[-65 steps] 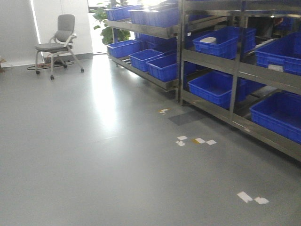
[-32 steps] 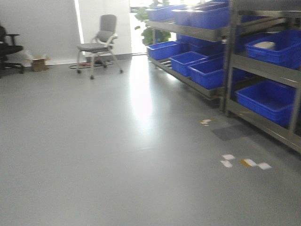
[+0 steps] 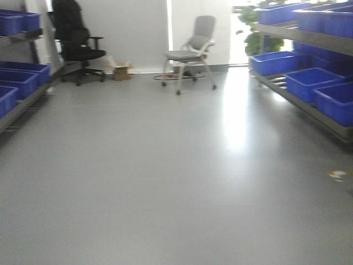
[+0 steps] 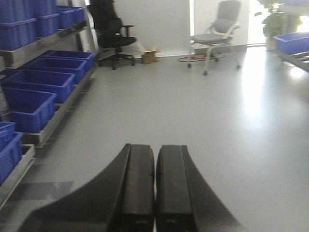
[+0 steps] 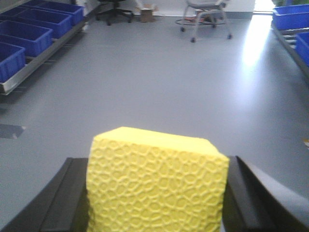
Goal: Place yellow foam block on left shelf second layer
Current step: 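Drive the base to the shelf while holding the cube in the right gripper, then approach the blue bin on the shelf's second level, then lower the cube into the blue bin and open the right gripper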
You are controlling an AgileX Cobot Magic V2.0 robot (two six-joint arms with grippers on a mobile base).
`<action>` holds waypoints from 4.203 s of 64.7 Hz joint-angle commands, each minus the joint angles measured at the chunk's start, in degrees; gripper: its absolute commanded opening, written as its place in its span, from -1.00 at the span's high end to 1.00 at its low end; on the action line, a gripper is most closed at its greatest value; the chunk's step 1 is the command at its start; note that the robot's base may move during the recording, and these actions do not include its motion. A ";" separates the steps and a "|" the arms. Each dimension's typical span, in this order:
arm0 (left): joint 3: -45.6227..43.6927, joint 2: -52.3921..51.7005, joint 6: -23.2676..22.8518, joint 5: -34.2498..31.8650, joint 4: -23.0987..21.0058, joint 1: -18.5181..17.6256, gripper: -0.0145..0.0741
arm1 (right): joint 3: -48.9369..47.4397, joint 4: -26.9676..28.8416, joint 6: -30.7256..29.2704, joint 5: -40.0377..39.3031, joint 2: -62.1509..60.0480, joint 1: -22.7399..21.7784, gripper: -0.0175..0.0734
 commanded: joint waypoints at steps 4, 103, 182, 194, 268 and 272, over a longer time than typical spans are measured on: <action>1.48 -0.80 -0.22 -4.94 0.03 0.12 0.36 | -1.56 -0.16 -0.42 -4.88 1.15 -0.09 0.01; 1.48 -0.80 -0.22 -4.94 0.03 0.12 0.36 | -1.56 -0.16 -0.42 -4.88 1.15 -0.09 0.01; 1.48 -0.80 -0.22 -4.94 0.03 0.12 0.36 | -1.56 -0.16 -0.42 -4.88 1.15 -0.09 0.01; 1.48 -0.80 -0.22 -4.94 0.03 0.12 0.36 | -1.56 -0.16 -0.42 -4.88 1.15 -0.09 0.01; 1.48 -0.80 -0.22 -4.94 0.03 0.12 0.36 | -42.70 -7.47 -0.37 1.57 64.24 20.79 0.01; 1.48 -0.80 -0.22 -4.94 0.03 0.12 0.36 | -46.72 -8.33 -0.37 3.15 70.57 21.59 0.01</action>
